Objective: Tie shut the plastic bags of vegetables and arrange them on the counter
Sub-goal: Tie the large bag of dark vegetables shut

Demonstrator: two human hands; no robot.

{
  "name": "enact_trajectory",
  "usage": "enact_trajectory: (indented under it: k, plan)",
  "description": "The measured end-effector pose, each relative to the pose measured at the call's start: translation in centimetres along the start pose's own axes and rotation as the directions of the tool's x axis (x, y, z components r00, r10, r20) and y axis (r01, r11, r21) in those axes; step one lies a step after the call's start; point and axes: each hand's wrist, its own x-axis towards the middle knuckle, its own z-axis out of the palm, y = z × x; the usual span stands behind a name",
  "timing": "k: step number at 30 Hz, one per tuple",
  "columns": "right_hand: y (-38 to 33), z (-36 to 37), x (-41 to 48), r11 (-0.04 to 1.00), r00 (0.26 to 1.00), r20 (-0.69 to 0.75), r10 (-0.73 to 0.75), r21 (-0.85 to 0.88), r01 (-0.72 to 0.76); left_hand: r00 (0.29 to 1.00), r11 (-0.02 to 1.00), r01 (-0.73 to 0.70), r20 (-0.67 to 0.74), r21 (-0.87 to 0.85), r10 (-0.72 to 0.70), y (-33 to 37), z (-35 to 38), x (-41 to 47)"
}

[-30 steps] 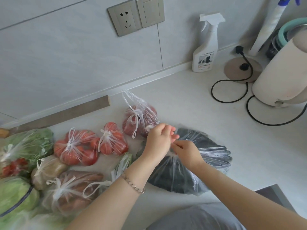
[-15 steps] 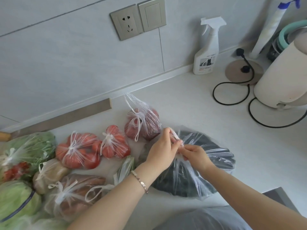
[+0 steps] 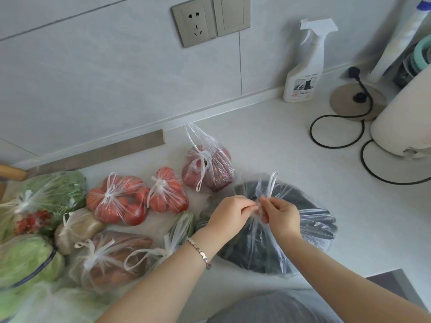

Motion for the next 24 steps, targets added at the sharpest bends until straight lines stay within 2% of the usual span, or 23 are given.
enact_trajectory:
  k: [3, 5, 8, 10, 13, 15, 16, 18, 20, 22, 24]
  plan:
    - [0.1, 0.4, 0.3, 0.996, 1.0, -0.015, 0.025, -0.088, -0.026, 0.997, 0.996, 0.068, 0.027, -0.061, -0.066, 0.2, -0.2, -0.2]
    - [-0.2, 0.4, 0.3, 0.989, 1.0, 0.004, 0.017, -0.15, -0.016, 0.984, 0.98, 0.177, 0.046, -0.092, -0.174, 0.3, -0.2, -0.2]
    - [-0.8, 0.1, 0.2, 0.981, 1.0, 0.001, 0.026, -0.192, -0.025, 0.93, 0.915, 0.361, 0.142, -0.182, -0.339, 0.5, 0.0, 0.1]
    - [-1.0, -0.1, 0.0, 0.984, 0.999, 0.024, 0.023, -0.178, -0.019, 0.897, 0.867, 0.436, 0.196, -0.24, -0.396, 0.5, 0.1, 0.2]
    - [-0.6, -0.6, -0.6, 0.972, 0.983, 0.163, -0.089, -0.203, 0.121, 0.858, 0.803, 0.513, 0.205, -0.303, -0.471, 0.8, -0.1, 0.6]
    - [0.3, -1.1, -0.7, 0.893, 0.944, 0.246, -0.22, -0.338, 0.296, 0.835, 0.76, 0.55, 0.238, -0.347, -0.495, 0.9, -0.4, 0.7]
    - [0.6, -1.3, -0.7, 0.811, 0.911, 0.272, -0.31, -0.424, 0.403, 0.83, 0.752, 0.558, 0.261, -0.351, -0.494, 0.9, -0.5, 0.7]
    - [0.9, -1.4, -0.5, 0.585, 0.8, 0.335, -0.498, -0.551, 0.595, 0.83, 0.762, 0.555, 0.276, -0.332, -0.484, 1.0, -0.7, 0.7]
    - [0.8, -1.2, -0.2, 0.434, 0.718, 0.382, -0.581, -0.601, 0.671, 0.839, 0.781, 0.542, 0.259, -0.311, -0.479, 1.0, -0.8, 0.6]
    - [0.7, -0.9, 0.2, 0.394, 0.711, 0.402, -0.577, -0.625, 0.673, 0.85, 0.793, 0.526, 0.235, -0.309, -0.472, 1.0, -0.7, 0.4]
    - [0.6, -0.6, 0.3, 0.411, 0.743, 0.417, -0.523, -0.641, 0.649, 0.859, 0.796, 0.511, 0.217, -0.324, -0.463, 1.0, -0.5, 0.1]
